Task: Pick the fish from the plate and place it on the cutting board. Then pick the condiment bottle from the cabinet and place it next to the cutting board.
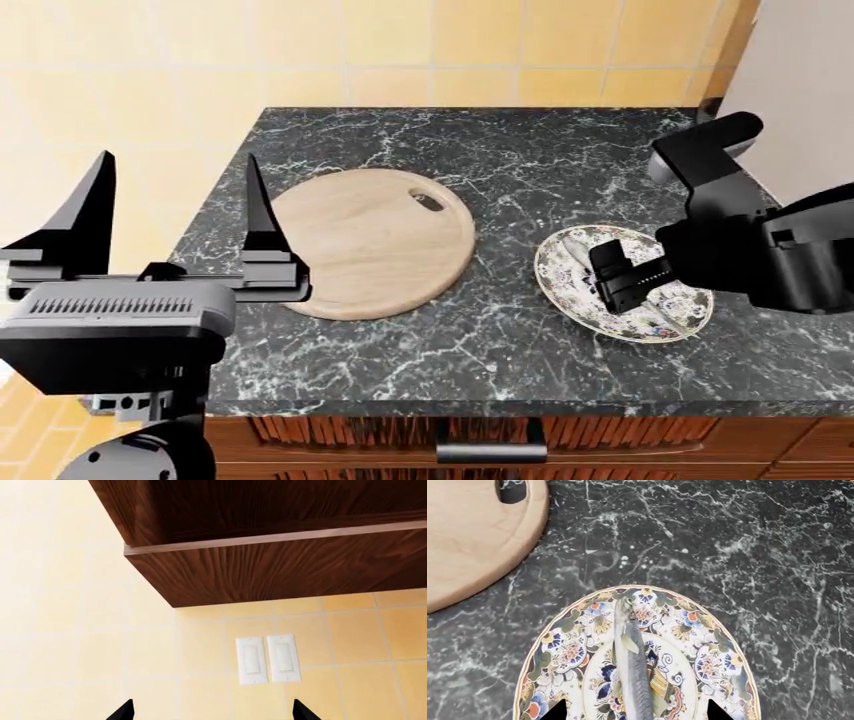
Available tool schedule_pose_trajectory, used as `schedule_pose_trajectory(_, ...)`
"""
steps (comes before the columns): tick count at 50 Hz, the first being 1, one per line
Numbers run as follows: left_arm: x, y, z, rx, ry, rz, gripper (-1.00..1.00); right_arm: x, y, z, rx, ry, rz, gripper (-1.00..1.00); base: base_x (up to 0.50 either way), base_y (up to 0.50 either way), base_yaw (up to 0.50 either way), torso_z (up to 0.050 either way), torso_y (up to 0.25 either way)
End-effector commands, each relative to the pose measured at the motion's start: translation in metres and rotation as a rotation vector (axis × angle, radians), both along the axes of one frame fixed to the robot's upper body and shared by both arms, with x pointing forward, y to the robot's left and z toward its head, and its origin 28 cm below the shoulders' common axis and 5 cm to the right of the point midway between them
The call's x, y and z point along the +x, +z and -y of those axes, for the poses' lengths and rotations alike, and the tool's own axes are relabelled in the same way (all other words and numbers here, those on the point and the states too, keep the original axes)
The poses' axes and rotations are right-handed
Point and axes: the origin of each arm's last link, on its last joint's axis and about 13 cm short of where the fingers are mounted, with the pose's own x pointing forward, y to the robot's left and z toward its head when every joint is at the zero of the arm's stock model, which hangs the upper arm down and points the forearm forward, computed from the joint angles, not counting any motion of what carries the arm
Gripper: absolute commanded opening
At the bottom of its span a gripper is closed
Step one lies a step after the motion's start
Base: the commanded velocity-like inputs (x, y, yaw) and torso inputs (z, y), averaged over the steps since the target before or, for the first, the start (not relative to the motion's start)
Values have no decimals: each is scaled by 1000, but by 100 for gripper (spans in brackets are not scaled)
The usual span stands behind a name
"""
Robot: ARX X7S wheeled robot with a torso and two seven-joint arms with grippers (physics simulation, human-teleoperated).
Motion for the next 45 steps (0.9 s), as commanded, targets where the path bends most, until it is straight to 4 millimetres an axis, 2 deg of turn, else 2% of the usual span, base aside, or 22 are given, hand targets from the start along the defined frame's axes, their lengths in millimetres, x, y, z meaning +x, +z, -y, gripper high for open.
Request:
schedule_pose_trajectory(1, 1, -1, 1, 3, -1, -3, 100, 5, -14, 1, 14, 4, -13, 100, 0, 0, 0, 0, 0)
schedule_pose_trajectory(16, -1, -1, 2, 7, -5, -3, 100, 7, -32, 6, 47, -16, -27, 100, 0, 0, 0, 0, 0)
schedule_pose_trajectory(45, 0, -1, 1, 6, -3, -3, 100, 12, -47, 4, 50, -12, -61, 100, 0, 0, 0, 0, 0)
